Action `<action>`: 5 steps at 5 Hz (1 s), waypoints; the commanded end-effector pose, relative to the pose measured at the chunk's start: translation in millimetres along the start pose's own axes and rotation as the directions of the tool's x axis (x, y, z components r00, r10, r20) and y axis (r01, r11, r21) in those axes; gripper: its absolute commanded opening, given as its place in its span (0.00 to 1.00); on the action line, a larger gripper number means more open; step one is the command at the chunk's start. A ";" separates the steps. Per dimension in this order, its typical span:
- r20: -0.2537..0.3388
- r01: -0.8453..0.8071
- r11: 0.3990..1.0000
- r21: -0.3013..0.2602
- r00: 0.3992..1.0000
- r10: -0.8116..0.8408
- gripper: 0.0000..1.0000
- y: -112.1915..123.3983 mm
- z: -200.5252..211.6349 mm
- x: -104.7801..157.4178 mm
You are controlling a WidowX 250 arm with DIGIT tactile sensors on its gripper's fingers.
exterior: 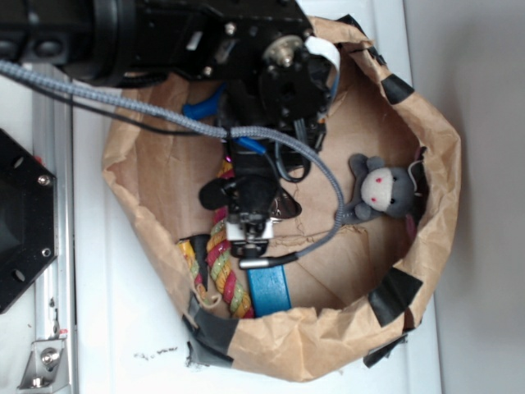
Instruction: Grab the silver keys.
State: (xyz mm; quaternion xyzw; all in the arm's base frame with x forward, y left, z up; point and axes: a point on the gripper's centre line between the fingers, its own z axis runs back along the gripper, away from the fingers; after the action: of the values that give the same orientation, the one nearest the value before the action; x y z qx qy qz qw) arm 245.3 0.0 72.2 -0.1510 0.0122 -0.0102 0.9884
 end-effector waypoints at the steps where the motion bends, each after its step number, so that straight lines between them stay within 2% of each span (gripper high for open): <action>1: 0.044 0.029 0.999 0.024 0.999 -0.030 1.00 -3.0 -9.3 4.9; 4: 0.045 0.031 0.999 0.027 0.998 -0.032 1.00 0.8 -25.8 7.6; 5: 0.066 0.020 1.000 0.018 0.998 -0.021 1.00 0.8 -29.0 8.7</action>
State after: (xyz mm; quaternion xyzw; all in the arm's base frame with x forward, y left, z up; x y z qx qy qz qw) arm 251.7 -4.0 38.1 -0.1434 -0.0139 -0.0059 0.9896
